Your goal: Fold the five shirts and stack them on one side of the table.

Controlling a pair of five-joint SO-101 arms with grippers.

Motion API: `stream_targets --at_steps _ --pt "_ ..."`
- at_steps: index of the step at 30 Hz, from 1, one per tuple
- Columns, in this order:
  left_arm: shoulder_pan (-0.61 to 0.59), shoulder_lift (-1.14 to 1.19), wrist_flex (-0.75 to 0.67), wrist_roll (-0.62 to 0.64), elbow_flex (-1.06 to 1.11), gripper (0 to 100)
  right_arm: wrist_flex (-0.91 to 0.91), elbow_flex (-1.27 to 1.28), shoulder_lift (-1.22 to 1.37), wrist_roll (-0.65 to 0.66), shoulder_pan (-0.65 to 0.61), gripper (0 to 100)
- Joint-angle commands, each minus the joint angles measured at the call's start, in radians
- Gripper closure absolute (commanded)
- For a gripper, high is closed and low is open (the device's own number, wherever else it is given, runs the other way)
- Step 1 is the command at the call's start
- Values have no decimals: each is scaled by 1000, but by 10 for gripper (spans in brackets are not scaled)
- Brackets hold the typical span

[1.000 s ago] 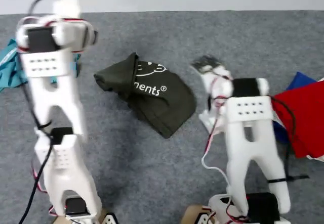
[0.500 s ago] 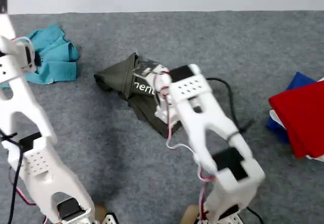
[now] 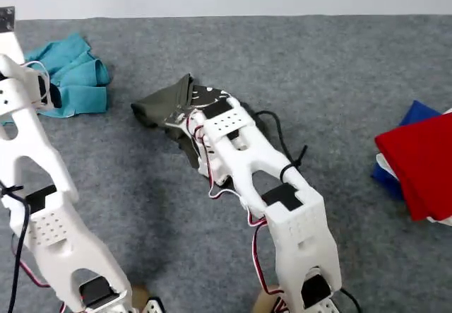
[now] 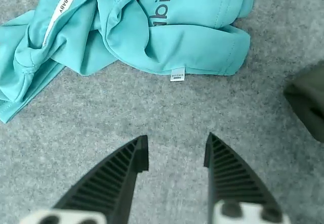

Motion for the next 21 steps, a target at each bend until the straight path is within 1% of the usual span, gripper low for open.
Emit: stream_targets --at_steps 1,2,5,11,15,21 --pt "-6 -8 18 6 1 813 24 -15 24 6 19 980" --pt "-6 -8 18 6 1 813 33 -17 27 6 30 994" --pt "-6 -6 17 6 1 813 73 -21 8 8 87 989" --pt "-5 -6 17 6 1 813 208 -77 -96 21 226 989" --pt "-3 -6 17 6 1 813 283 -120 -162 97 323 989" --pt "-3 -6 17 6 1 813 280 -186 -206 189 524 989"
